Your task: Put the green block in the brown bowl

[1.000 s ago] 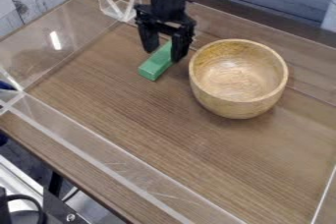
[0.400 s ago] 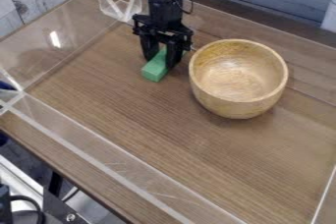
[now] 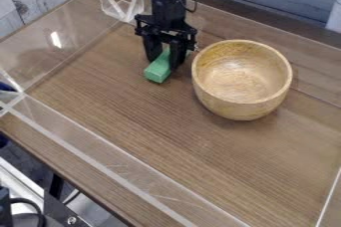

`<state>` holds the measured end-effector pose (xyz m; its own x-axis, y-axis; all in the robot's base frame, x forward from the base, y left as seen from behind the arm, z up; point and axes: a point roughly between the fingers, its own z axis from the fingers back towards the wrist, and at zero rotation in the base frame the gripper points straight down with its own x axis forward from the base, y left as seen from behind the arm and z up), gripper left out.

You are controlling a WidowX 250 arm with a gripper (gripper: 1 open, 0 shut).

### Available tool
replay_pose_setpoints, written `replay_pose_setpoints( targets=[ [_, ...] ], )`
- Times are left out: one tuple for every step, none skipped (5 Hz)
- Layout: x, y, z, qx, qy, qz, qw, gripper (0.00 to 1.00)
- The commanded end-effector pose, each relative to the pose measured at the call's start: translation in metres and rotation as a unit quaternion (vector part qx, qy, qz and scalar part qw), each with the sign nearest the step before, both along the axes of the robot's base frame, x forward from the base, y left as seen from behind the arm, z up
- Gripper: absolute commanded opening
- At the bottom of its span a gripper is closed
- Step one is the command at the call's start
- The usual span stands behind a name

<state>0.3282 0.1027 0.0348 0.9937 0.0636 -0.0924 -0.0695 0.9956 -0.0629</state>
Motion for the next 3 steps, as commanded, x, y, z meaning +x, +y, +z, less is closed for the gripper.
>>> replay_pose_setpoints(
  targets=[
    [0.013, 0.008, 0.046, 0.016, -0.062, 0.01, 0.9979, 0.0],
    [0.013, 0.006, 0.058, 0.013, -0.07, 0.013, 0.9974, 0.0],
    [0.014, 0.003, 0.069, 0.006, -0.079, 0.013, 0.9968, 0.0]
  ],
)
